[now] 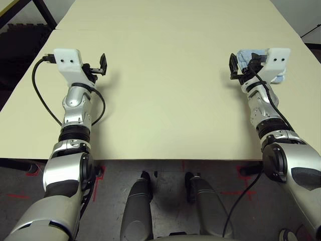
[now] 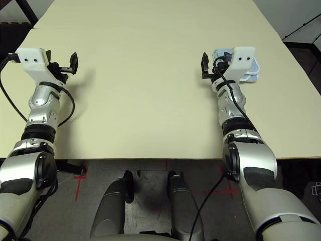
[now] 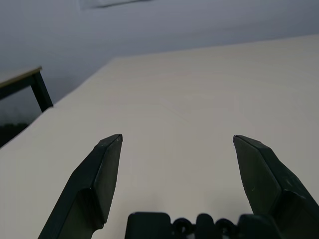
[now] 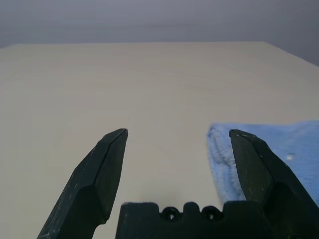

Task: Fold the towel and set it aside.

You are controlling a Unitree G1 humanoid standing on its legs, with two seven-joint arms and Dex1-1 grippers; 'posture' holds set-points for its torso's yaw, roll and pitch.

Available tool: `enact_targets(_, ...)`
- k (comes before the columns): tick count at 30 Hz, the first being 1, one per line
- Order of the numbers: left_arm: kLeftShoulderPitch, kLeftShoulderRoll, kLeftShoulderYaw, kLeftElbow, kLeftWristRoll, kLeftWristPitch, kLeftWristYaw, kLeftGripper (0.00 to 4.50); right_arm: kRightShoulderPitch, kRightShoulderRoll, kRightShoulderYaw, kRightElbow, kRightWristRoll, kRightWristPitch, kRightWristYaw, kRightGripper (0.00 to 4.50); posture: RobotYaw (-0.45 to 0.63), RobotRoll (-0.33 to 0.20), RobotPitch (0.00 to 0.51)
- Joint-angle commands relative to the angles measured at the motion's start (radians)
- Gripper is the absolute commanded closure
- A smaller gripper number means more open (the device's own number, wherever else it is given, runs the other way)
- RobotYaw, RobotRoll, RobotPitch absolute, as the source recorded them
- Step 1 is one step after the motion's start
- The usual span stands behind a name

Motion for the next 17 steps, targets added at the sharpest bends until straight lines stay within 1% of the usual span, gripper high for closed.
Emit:
enact_targets(1, -0.004, 0.018, 0.026, 0.051, -0.030, -0.004, -0.033, 0.00, 0.007, -0.028, -0.031, 0.019, 0.013, -0.006, 0.041, 0.06, -0.08, 0.000, 0.179)
enact_targets(5, -0.007, 0.034, 0.038, 0.075, -0.041, 0.009, -0.053, 0.00, 0.012, -0.032, -0.049, 0.022, 0.014, 0.007, 0.048, 0.06, -0.09, 0.000, 0.177)
enact_targets(10, 0.002, 0.026, 0.042, 0.066, -0.053, 0.012, -0.091, 0.00, 0.011, -0.025, -0.061, 0.021, 0.008, 0.011, 0.036, 0.06, -0.09, 0.000, 0.179)
enact_targets(13, 0.005, 0.030, 0.045, 0.064, -0.050, 0.000, -0.086, 0.00, 0.010, -0.029, -0.079, 0.026, 0.017, 0.022, 0.002, 0.06, -0.09, 0.000, 0.179)
enact_targets(17, 0.007, 0.043, 0.044, 0.067, -0.042, -0.004, -0.075, 0.00, 0.017, -0.032, -0.084, 0.024, 0.013, 0.027, 0.004, 0.06, -0.09, 0.000, 0.173)
